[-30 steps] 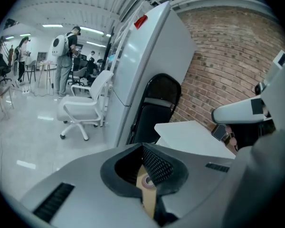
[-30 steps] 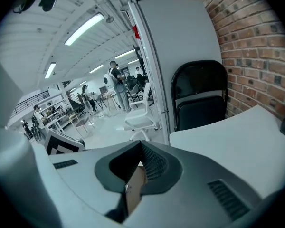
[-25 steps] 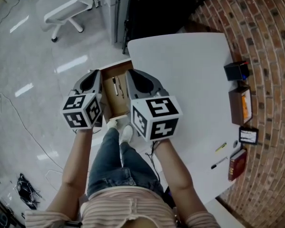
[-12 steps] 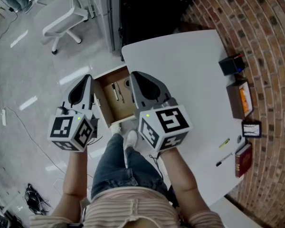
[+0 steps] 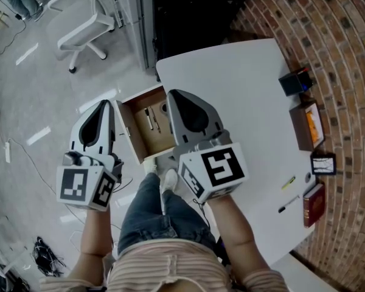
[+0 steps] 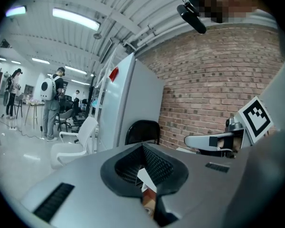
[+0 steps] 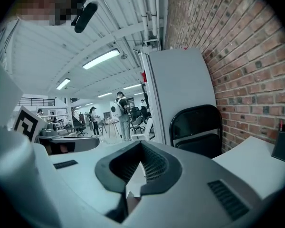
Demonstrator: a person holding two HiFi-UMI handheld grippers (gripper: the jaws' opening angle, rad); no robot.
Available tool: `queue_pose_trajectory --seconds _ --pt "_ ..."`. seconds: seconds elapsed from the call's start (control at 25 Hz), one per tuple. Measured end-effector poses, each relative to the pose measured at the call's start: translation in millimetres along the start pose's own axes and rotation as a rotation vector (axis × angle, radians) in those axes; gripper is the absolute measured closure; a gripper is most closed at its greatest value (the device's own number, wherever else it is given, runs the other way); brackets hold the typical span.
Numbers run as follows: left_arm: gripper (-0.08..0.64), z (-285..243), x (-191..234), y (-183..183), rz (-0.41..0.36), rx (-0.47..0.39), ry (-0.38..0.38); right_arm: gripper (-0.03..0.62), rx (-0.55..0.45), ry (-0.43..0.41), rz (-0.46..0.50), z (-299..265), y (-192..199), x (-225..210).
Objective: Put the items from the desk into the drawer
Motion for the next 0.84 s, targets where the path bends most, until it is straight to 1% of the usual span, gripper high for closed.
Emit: queue_pose_trajectory --seconds 0.48,0.84 --pt "0.551 24 -4 -26 -0.015 -0.079 0.016 0.575 -0.091 -0.002 0.03 21 -18 13" --pt "0.552 42 -14 -30 -0.016 -0.111 0.011 0.575 -0.135 -0.002 0.057 43 -26 24"
Point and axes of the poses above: the fingertips, and each gripper's own axes: z backward along the fingers, x to its left, y out of its underside, the point moved 3 cm from there along z, backward along the fingers, and after that the axes turned 14 degrees about -y, right-handed, at the moved point
